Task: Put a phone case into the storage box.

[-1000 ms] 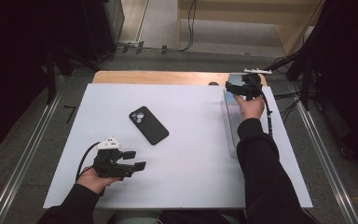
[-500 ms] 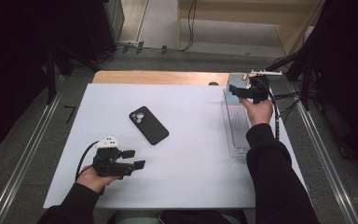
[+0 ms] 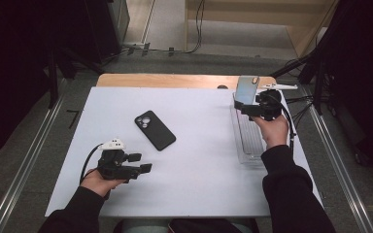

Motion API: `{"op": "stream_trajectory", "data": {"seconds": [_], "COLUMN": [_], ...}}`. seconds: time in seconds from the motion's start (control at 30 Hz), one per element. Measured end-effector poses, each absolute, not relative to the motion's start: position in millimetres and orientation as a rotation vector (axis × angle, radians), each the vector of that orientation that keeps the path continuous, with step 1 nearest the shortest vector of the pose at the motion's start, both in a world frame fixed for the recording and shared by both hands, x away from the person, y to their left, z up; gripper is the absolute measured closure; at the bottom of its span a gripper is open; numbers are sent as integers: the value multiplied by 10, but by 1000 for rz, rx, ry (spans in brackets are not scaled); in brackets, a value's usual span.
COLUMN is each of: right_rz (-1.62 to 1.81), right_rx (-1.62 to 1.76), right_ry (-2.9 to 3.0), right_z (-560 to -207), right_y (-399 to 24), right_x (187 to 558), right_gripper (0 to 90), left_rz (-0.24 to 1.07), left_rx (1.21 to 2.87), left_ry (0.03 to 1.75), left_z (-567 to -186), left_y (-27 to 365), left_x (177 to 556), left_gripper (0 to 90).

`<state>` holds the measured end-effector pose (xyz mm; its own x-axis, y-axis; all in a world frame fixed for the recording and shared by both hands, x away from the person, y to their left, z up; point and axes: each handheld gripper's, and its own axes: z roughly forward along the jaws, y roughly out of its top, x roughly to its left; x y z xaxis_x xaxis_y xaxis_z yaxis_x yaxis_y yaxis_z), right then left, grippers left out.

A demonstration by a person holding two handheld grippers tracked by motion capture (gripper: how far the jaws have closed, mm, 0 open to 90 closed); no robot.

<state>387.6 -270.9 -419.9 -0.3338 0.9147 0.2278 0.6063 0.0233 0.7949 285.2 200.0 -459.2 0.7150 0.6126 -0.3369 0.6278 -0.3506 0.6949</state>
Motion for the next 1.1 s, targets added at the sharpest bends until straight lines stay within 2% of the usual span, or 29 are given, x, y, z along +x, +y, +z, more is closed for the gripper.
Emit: {"op": "stream_trajectory", "data": {"seconds": [0.3, 0.37, 1.03, 1.1], "right_rz": [1289, 1299, 1411, 1410], "right_rx": [1492, 1478, 1304, 1281], "right_ry": [2045, 2067, 2269, 2289], "right_z": [-4129, -4123, -4175, -4199], "right_y": [-2617, -2605, -2495, -2480], "right_x": [3627, 3565, 3094, 3044], "right_gripper": [16, 63, 66, 138], "left_rz": [-31, -31, -37, -36], "left_rx": [2057, 2060, 2052, 2053], "left_ry": [919, 915, 901, 904], "left_z": [-4563, -4561, -4536, -4528], "left_y": [1950, 1945, 1953, 1964], "left_x": [2884, 2892, 2898, 2896], "left_gripper": [328, 328, 327, 327]}}
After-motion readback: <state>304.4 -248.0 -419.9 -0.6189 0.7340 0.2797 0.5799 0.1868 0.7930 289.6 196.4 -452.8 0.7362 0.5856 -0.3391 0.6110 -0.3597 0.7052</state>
